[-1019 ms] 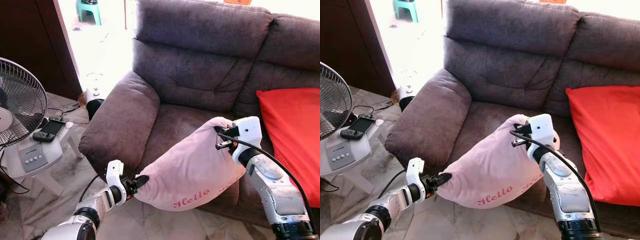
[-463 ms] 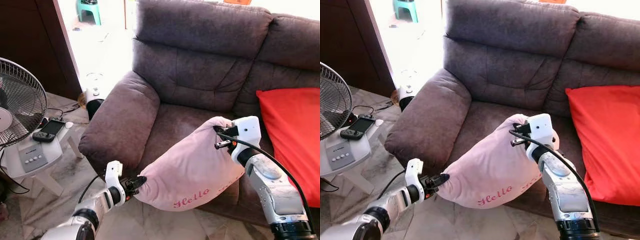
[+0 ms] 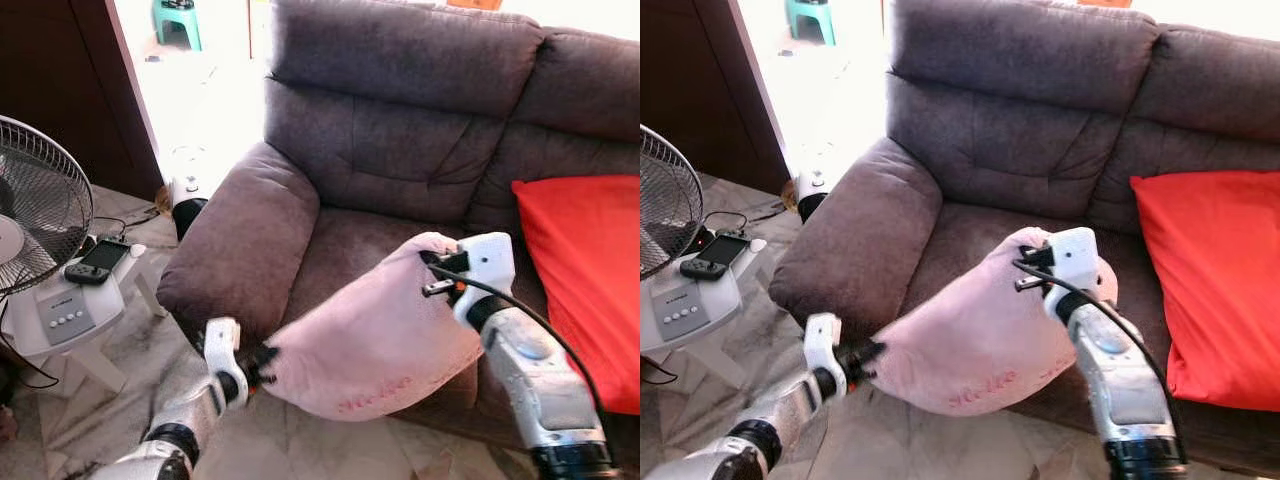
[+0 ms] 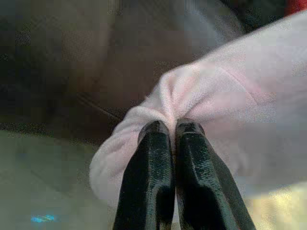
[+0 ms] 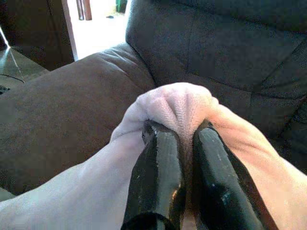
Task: Move the pillow to the sofa from floor
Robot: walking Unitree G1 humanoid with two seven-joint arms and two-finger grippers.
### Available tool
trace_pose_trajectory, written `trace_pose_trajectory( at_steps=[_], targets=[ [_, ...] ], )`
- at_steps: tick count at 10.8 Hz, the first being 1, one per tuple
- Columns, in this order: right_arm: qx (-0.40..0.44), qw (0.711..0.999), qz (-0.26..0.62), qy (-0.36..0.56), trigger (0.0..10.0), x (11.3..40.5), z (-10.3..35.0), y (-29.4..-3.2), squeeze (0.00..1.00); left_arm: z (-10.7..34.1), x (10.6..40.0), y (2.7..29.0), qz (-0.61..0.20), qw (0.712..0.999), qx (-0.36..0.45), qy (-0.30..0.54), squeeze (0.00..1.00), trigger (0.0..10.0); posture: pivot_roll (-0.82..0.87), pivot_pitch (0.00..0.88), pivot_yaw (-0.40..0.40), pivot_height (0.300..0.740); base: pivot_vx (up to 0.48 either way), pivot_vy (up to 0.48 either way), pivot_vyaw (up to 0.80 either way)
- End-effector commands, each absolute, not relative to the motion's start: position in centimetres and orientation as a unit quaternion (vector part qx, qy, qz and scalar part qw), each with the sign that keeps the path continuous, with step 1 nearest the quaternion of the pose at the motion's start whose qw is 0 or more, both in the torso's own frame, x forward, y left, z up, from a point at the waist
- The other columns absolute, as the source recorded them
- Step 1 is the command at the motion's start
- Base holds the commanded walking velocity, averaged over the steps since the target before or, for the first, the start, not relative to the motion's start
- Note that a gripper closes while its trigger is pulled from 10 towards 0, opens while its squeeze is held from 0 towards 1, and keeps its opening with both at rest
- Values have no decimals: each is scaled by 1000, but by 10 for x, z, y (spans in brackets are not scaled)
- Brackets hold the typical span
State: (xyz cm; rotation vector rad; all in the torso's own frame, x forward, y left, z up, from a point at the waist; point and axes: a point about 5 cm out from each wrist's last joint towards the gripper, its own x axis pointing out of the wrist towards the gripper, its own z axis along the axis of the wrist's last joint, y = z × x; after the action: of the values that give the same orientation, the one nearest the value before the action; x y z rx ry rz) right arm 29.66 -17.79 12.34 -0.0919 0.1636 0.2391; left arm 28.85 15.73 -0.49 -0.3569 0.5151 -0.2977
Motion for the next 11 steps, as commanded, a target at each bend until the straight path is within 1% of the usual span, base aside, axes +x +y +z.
trace_pose_trajectory(
  at_steps=[1, 2, 3, 4, 5, 6, 7, 8, 9, 11],
  targets=[
    [-64, 995, 65, 30, 10000, 304, 141, -189, 0, 15, 304, 178, -58, 971, -146, 183, 0, 10000, -43, 7, -61, 740, 0, 0, 0],
    [-75, 997, 30, 16, 10000, 306, 145, -195, 0, 34, 316, 187, -22, 984, -124, 128, 0, 10000, -34, 8, -59, 740, 0, 0, 0],
    [-71, 997, 1, 3, 10000, 308, 148, -198, 0, 53, 325, 188, -24, 991, -106, 80, 0, 10000, -19, 9, -57, 740, 0, 0, 0],
    [-57, 997, -46, -17, 10000, 304, 152, -203, 0, 83, 335, 182, -32, 997, -67, 5, 0, 10000, -15, 8, -52, 740, 0, 0, 0],
    [-40, 996, -74, -24, 10000, 298, 148, -205, 0, 103, 339, 178, -29, 998, -38, -47, 0, 10000, -9, 9, -47, 740, 0, 0, 0],
    [-38, 995, -93, -17, 10000, 293, 138, -203, 0, 112, 339, 172, -37, 997, 14, -72, 0, 10000, -5, 14, -42, 740, 0, 0, 0],
    [-32, 994, -105, -8, 10000, 288, 129, -200, 0, 118, 337, 165, -44, 994, 38, -92, 0, 10000, -8, 15, -41, 740, 0, 0, 0],
    [-45, 992, -117, 10, 10000, 282, 110, -195, 0, 122, 334, 155, -48, 991, 50, -110, 0, 10000, -12, 18, -38, 740, 0, 0, 0],
    [-50, 989, -135, 25, 10000, 278, 100, -196, 0, 122, 332, 149, -51, 991, 51, -109, 0, 10000, 0, 18, -37, 740, 0, 0, 0],
    [-40, 988, -149, 2, 10000, 270, 104, -195, 0, 126, 325, 141, -68, 988, 61, -125, 0, 10000, 1, 8, -46, 740, 0, 0, 0]
  ],
)
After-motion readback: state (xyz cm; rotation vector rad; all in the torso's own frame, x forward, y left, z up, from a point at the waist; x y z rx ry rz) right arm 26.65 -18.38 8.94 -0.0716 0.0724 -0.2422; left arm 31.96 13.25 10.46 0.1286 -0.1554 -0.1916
